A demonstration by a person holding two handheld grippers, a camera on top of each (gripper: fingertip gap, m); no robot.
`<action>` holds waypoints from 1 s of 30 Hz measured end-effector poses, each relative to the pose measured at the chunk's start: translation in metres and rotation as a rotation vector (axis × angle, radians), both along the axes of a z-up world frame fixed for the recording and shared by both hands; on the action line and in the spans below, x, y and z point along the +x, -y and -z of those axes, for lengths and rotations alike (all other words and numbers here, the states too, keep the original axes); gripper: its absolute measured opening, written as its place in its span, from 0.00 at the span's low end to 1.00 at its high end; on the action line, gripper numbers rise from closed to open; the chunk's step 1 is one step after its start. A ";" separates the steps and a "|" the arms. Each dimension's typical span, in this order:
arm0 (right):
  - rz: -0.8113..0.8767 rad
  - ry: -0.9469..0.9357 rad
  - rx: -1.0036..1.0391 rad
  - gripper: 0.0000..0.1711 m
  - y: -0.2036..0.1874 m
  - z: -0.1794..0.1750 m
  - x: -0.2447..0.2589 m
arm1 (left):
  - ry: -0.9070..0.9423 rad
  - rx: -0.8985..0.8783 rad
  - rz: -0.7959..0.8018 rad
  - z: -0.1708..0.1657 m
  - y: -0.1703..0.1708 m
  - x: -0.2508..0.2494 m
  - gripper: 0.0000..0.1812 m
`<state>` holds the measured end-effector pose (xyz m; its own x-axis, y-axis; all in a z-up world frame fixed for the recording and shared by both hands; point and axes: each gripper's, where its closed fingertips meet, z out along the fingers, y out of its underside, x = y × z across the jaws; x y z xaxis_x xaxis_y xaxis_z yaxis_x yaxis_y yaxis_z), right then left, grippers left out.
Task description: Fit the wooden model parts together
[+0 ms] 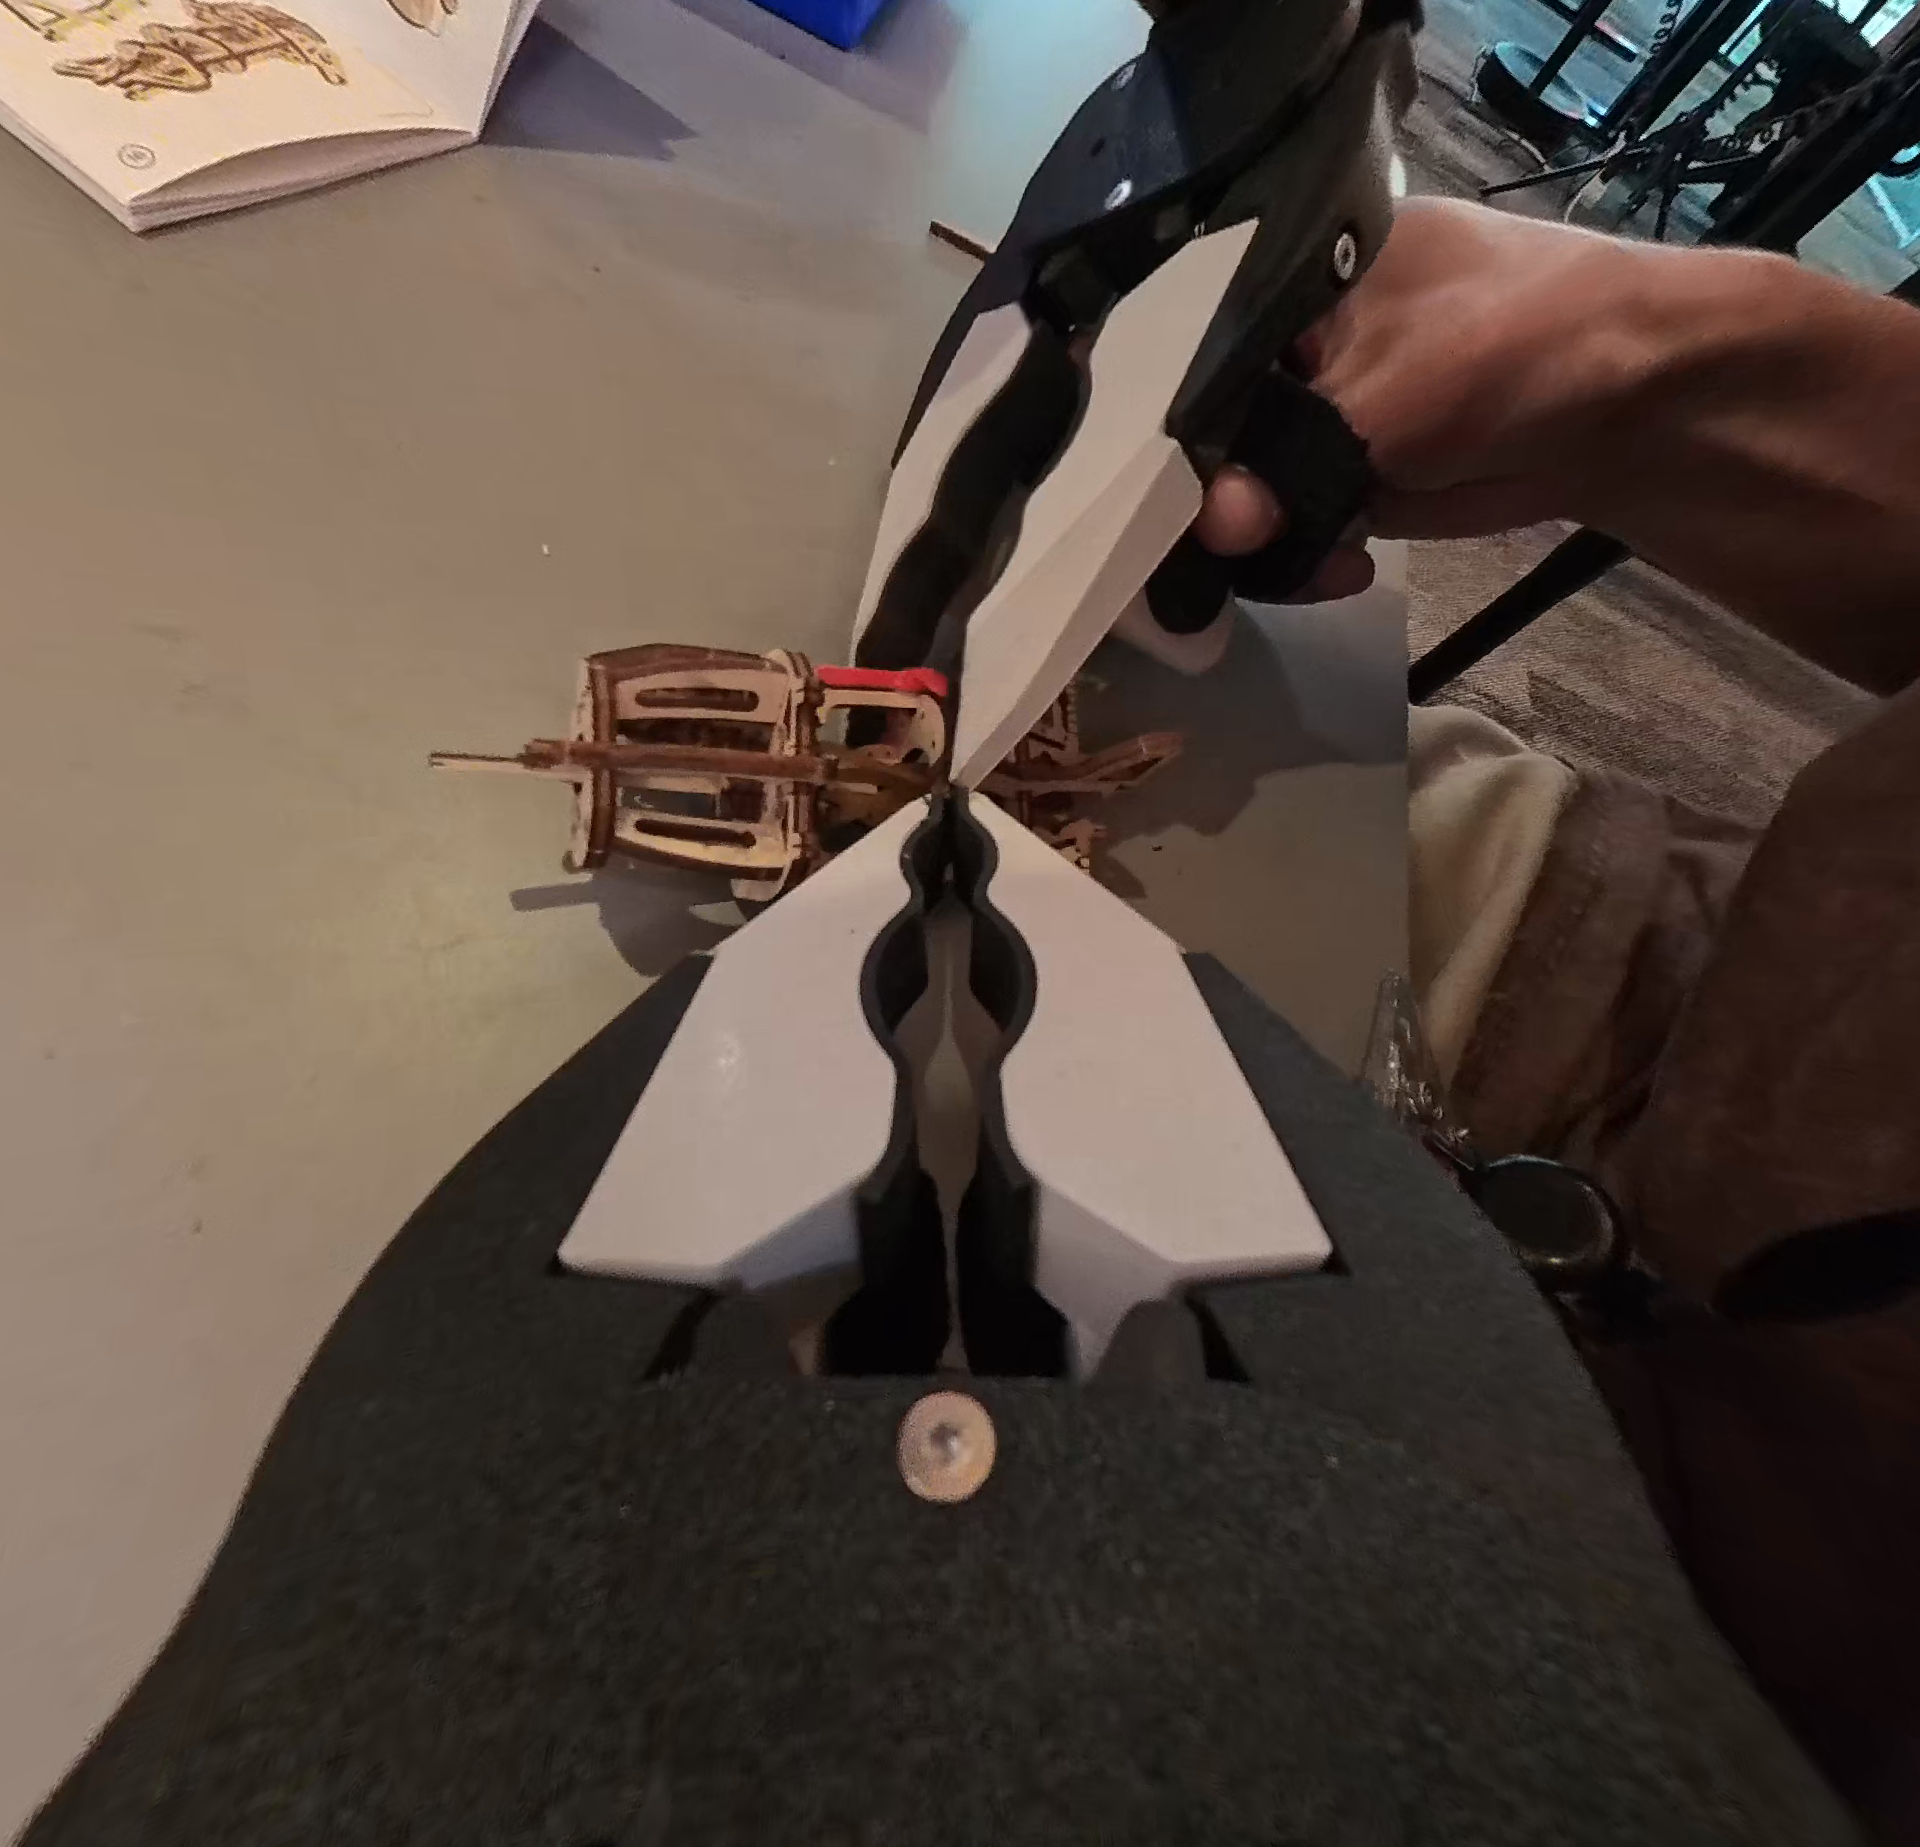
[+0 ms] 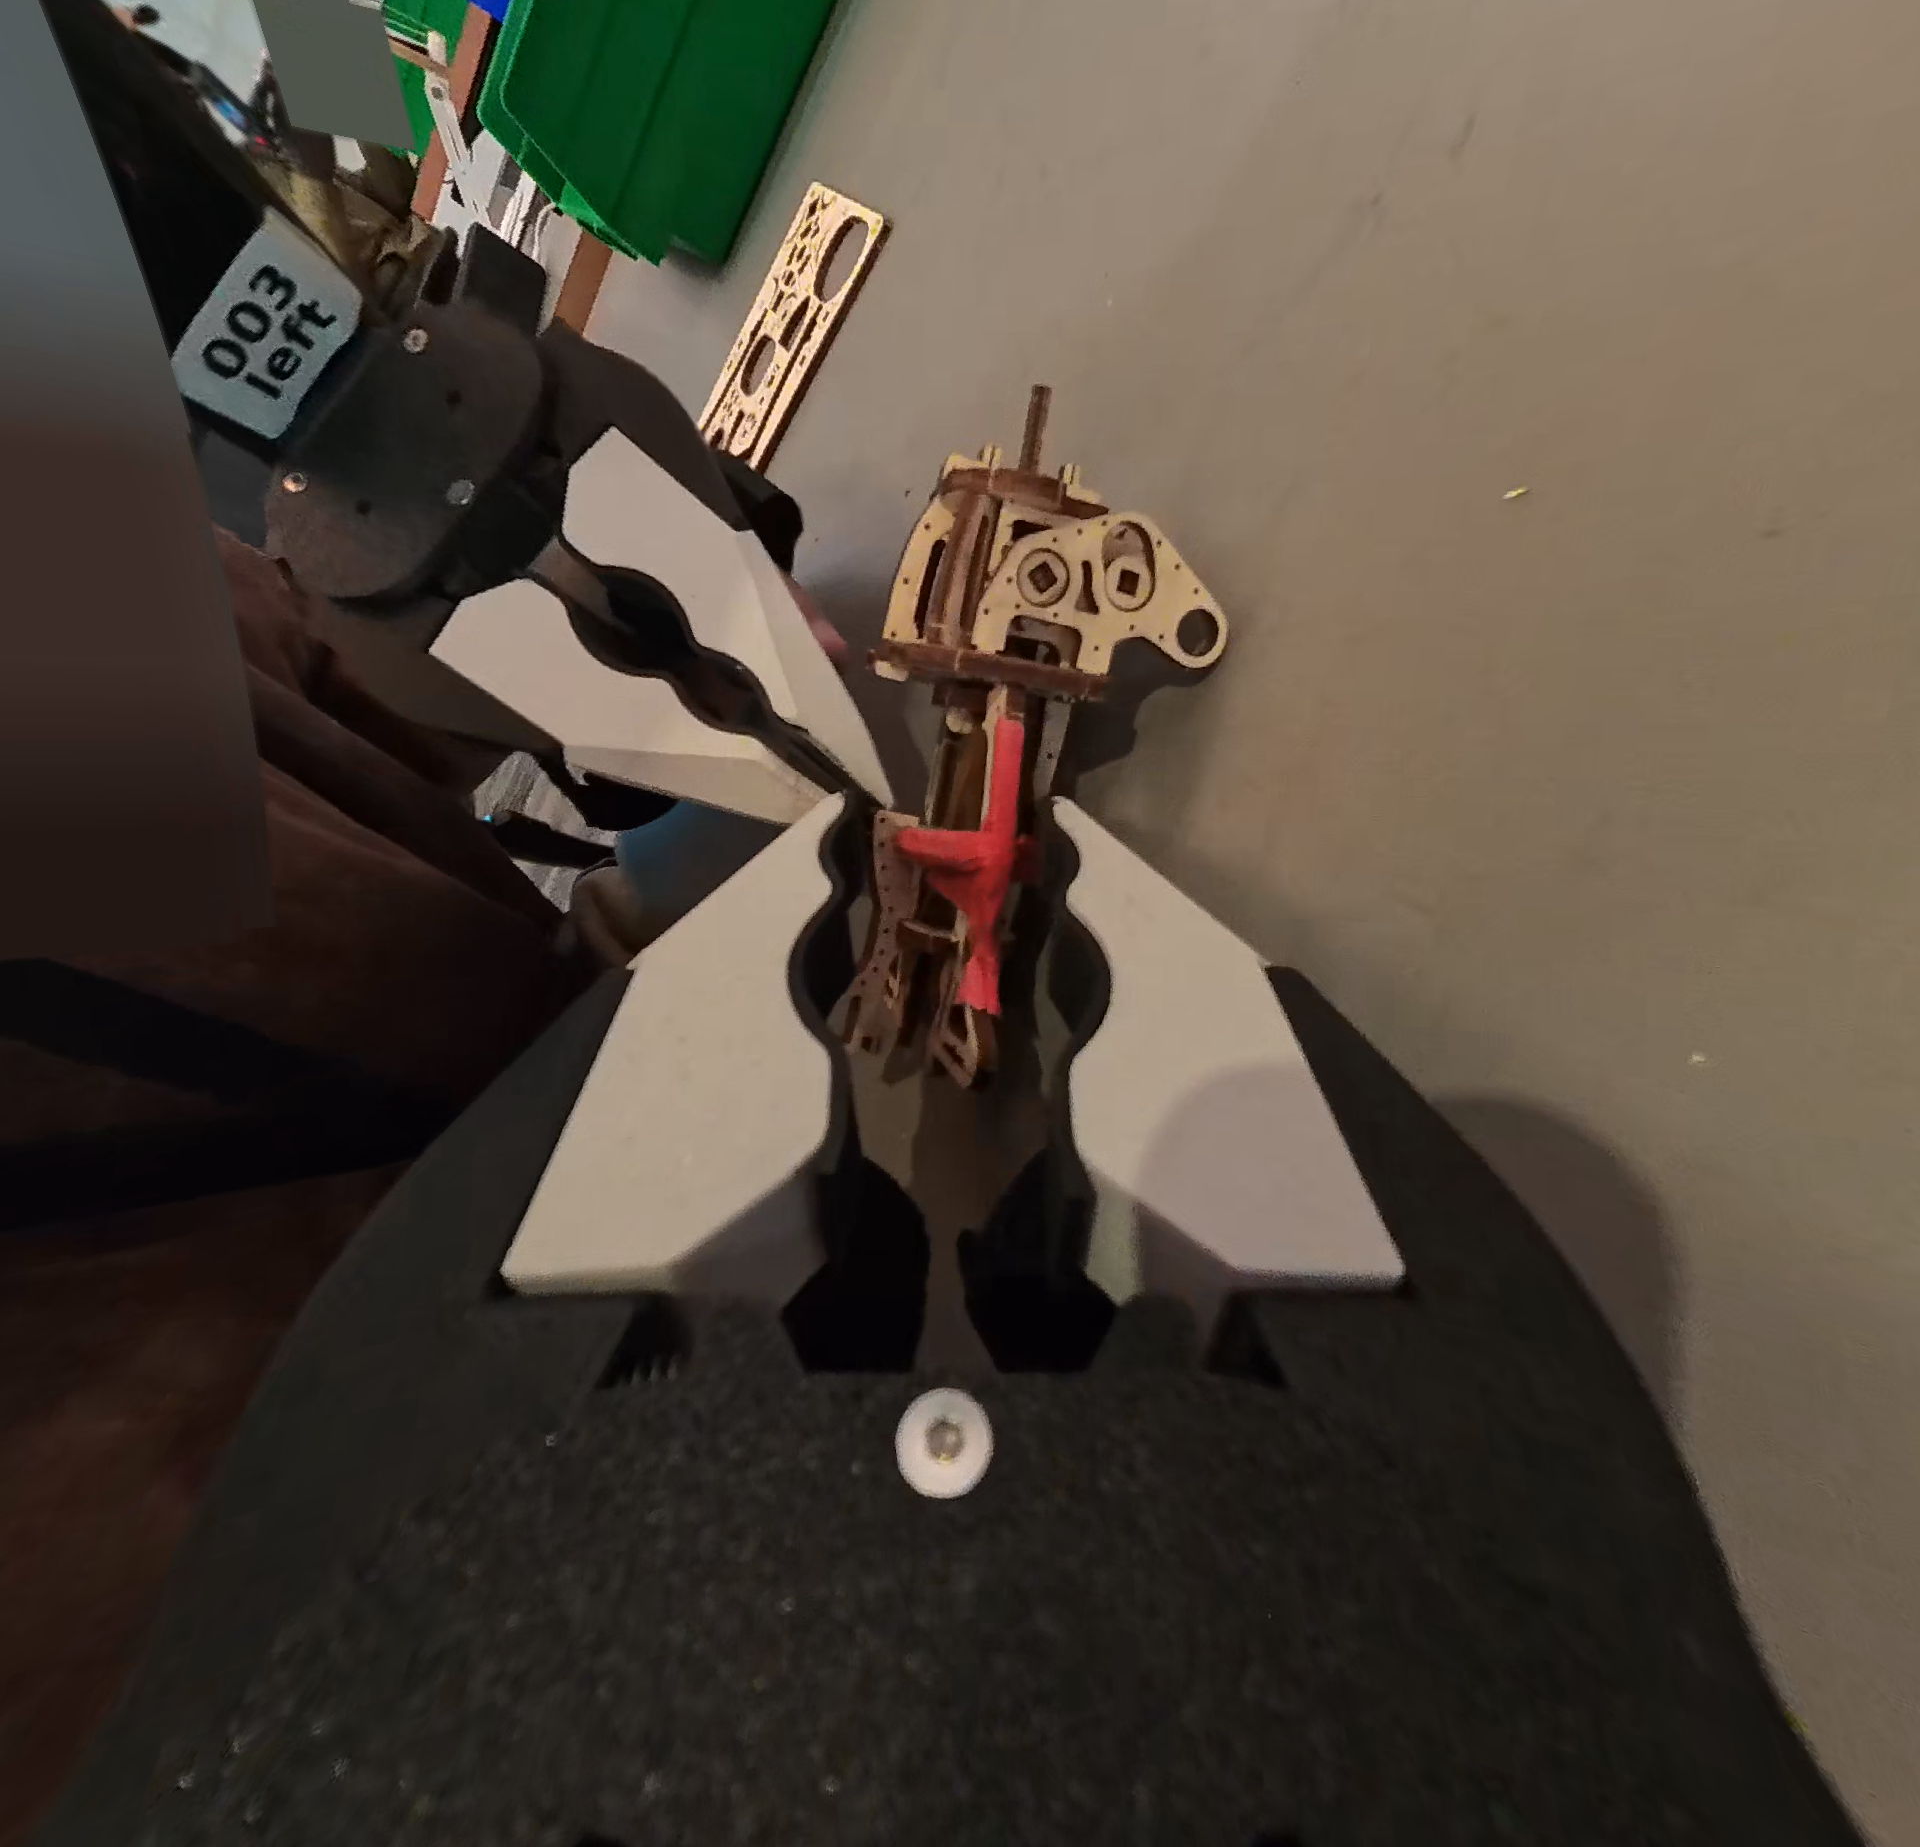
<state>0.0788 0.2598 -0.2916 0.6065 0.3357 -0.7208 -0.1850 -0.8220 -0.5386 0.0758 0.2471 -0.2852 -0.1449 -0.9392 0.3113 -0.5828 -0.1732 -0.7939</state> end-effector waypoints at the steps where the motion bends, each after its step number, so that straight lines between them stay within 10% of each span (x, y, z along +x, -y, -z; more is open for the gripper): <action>1: -0.002 -0.001 0.003 0.19 0.000 -0.001 0.001 | 0.001 0.000 0.001 0.000 0.000 0.000 0.00; 30: -0.038 0.011 0.025 0.19 0.007 0.001 0.011 | -0.009 0.004 0.011 0.000 -0.001 0.001 0.00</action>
<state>0.0894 0.2530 -0.2925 0.6007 0.3760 -0.7055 -0.1483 -0.8148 -0.5605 0.0771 0.2485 -0.2855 -0.1530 -0.9388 0.3086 -0.5915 -0.1631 -0.7896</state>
